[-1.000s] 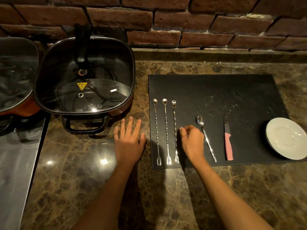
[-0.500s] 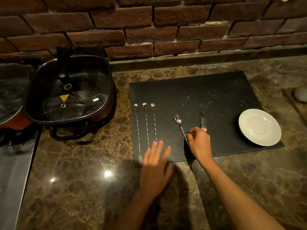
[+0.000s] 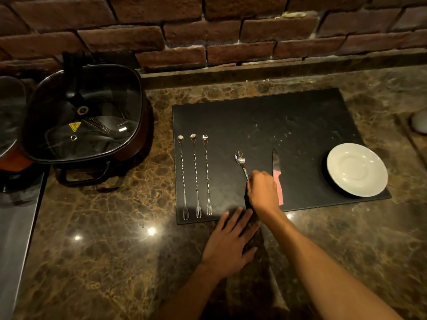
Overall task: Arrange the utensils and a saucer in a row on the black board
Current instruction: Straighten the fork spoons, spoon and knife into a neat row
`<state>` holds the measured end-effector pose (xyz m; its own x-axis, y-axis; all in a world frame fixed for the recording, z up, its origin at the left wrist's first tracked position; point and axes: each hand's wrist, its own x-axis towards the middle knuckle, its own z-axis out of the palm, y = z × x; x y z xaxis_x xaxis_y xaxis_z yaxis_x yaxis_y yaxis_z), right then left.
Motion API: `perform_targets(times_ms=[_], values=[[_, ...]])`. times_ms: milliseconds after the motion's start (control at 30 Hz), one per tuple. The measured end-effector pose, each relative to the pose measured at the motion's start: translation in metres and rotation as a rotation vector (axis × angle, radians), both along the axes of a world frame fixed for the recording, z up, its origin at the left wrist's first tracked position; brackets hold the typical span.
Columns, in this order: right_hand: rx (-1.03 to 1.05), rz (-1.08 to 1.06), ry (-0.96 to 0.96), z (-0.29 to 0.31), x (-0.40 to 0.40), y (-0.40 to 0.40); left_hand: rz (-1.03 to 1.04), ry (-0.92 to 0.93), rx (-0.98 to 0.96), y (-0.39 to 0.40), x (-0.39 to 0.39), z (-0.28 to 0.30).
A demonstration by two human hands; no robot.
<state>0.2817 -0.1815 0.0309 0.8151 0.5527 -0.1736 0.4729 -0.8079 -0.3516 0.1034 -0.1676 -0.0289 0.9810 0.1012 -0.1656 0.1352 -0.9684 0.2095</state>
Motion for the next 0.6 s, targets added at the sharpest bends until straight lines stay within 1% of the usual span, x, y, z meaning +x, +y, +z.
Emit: perform_targets(times_ms=[200, 433, 600], values=[[0.021, -0.076, 0.059, 0.001, 0.006, 0.008, -0.001, 0.004, -0.031, 0.001, 0.000, 0.001], [0.068, -0.073, 0.113, 0.002, -0.003, 0.039, 0.007, -0.039, -0.078, 0.001, -0.002, -0.005], [0.060, -0.081, 0.134, 0.000, -0.006, 0.056, 0.012, -0.059, -0.107, 0.000, -0.002, -0.007]])
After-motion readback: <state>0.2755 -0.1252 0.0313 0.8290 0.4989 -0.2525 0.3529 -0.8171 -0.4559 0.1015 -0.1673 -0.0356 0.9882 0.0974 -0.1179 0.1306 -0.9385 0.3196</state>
